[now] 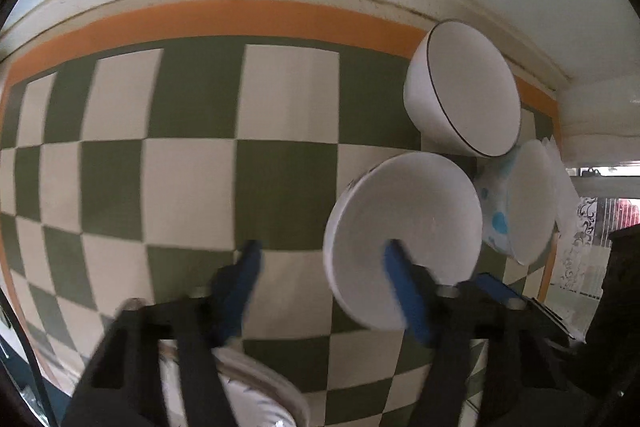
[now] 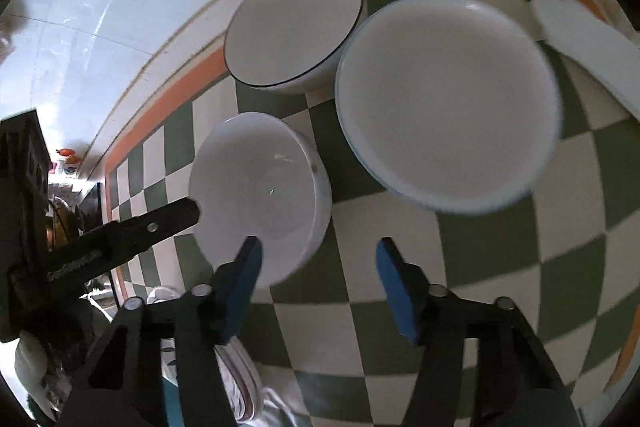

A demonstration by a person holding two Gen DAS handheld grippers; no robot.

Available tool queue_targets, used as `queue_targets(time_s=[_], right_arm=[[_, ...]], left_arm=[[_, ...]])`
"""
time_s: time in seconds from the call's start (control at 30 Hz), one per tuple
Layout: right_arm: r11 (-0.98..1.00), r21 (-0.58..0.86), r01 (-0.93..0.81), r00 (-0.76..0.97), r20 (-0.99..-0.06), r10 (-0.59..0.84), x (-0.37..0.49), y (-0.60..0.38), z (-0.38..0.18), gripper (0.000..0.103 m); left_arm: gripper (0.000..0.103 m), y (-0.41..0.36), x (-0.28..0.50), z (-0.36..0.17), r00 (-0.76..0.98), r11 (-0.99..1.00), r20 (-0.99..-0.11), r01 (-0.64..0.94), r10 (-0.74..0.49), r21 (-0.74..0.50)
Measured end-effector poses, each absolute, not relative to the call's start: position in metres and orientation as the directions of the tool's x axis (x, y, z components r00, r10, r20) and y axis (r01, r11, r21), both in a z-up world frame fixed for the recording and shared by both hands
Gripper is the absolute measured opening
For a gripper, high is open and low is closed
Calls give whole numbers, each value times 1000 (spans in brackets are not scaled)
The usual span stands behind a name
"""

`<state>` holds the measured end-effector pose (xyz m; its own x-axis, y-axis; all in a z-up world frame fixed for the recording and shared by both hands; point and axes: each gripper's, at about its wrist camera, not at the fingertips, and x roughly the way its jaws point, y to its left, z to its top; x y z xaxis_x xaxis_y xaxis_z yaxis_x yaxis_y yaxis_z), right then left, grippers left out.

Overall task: Organize plates and bowls
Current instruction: 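Move both grippers to the white bowls and grip one bowl rim each, then lift the plain white bowl with the right gripper while the left gripper lifts another white bowl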

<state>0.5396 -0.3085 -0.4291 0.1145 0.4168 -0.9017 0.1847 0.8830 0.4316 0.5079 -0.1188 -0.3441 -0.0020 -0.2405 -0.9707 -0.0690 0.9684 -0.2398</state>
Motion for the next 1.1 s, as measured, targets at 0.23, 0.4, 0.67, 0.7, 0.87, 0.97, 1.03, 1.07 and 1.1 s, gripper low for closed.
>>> queue_targets(time_s=[0.23, 0.4, 0.67, 0.7, 0.87, 0.97, 1.03, 1.07, 1.1], right_arm=[[874, 438, 211, 83, -899, 430, 556, -302, -453, 14], [890, 415, 186, 85, -910, 406, 555, -298, -450, 13], [904, 404, 138, 84, -915, 396, 526, -300, -419, 13], [909, 396, 131, 86, -918, 388, 520, -300, -414, 13], [920, 370, 127, 89, -928, 361, 478, -311, -396, 13], [918, 369, 147, 89, -929, 359, 454, -319, -392, 13], [915, 368, 163, 84, -930, 358, 438, -323, -393, 13], [915, 368, 167, 82, -930, 359, 432, -326, -395, 13], [913, 369, 174, 78, -929, 361, 426, -327, -397, 13]], left_arm=[[18, -136, 512, -354, -11, 975, -975, -11, -221, -221], [17, -138, 504, -349, -9, 976, -976, 3, -217, -217], [17, -146, 469, -321, -10, 968, -968, 39, -250, -250], [17, -150, 463, -317, -7, 967, -968, 51, -250, -250], [17, -164, 433, -303, -11, 959, -964, 100, -266, -266], [17, -171, 416, -306, -37, 953, -962, 128, -272, -274], [17, -173, 407, -309, -51, 951, -961, 138, -272, -277], [17, -175, 401, -311, -57, 951, -961, 145, -269, -275], [17, -176, 396, -313, -63, 950, -962, 154, -266, -273]])
